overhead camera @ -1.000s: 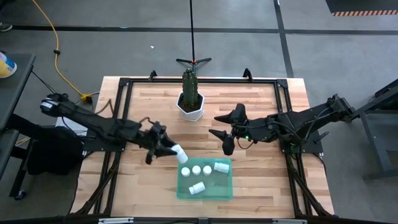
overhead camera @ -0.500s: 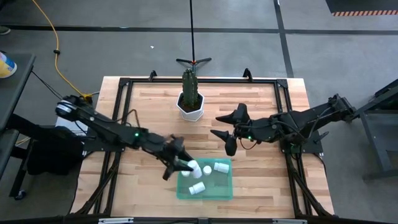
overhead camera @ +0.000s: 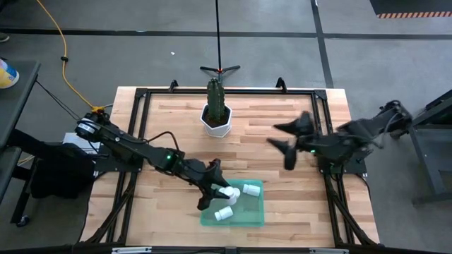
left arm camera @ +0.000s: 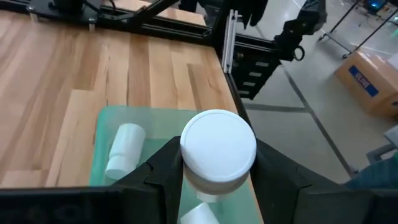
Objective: Pick and place pill bottles into a basket
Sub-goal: Put the white pill bottle into the green bin
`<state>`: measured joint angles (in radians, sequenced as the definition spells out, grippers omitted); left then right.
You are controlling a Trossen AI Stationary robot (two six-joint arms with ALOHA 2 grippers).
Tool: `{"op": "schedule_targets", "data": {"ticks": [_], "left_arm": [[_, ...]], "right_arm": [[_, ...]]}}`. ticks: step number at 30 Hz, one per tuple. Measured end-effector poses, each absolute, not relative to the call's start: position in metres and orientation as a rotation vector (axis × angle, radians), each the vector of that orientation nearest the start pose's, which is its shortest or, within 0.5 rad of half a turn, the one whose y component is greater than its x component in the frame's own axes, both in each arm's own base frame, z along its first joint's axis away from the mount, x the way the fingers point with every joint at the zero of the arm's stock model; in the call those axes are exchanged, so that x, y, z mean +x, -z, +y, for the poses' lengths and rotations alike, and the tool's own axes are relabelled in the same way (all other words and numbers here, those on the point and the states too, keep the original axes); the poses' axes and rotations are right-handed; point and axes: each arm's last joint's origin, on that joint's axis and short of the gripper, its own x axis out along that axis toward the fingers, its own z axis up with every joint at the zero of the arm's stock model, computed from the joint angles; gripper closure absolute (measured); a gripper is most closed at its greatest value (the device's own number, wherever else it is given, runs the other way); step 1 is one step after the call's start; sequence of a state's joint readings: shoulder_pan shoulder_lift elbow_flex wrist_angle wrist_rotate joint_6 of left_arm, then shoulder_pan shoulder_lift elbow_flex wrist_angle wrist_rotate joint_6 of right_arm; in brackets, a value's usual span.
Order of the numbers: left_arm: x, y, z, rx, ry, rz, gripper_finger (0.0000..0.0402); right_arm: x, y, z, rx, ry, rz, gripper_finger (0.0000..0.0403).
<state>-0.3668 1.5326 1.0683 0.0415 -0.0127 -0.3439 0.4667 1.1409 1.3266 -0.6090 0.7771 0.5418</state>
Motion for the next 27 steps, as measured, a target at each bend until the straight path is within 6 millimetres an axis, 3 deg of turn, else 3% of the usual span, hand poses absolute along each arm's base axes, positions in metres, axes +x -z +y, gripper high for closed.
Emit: {"op": "schedule_targets", "data": {"ticks": [6,12,20,23,27], "left_arm": [[0.327,-0.269,-0.120,-0.238,0.267,0.449,0.0214],[0.342,-0.260,-0.111,-0.284,0.272,0.424,0.0214],[0.345,-0.260,-0.106,-0.295,0.283,0.406,0.0214],[0.345,-0.260,-0.106,-0.294,0.286,0.409,0.0214],[0.345,-0.260,-0.106,-0.292,0.277,0.406,0.0214]], "right_arm": [[0.166,-0.426,0.094,0.193,0.428,0.154,0.0150],[0.133,-0.414,0.107,0.110,0.589,0.074,0.0150],[0.133,-0.410,0.106,0.166,0.600,0.059,0.0150],[0.142,-0.390,0.109,0.254,0.625,0.007,0.0150],[0.158,-0.333,0.111,0.395,0.628,-0.045,0.0150]]}}
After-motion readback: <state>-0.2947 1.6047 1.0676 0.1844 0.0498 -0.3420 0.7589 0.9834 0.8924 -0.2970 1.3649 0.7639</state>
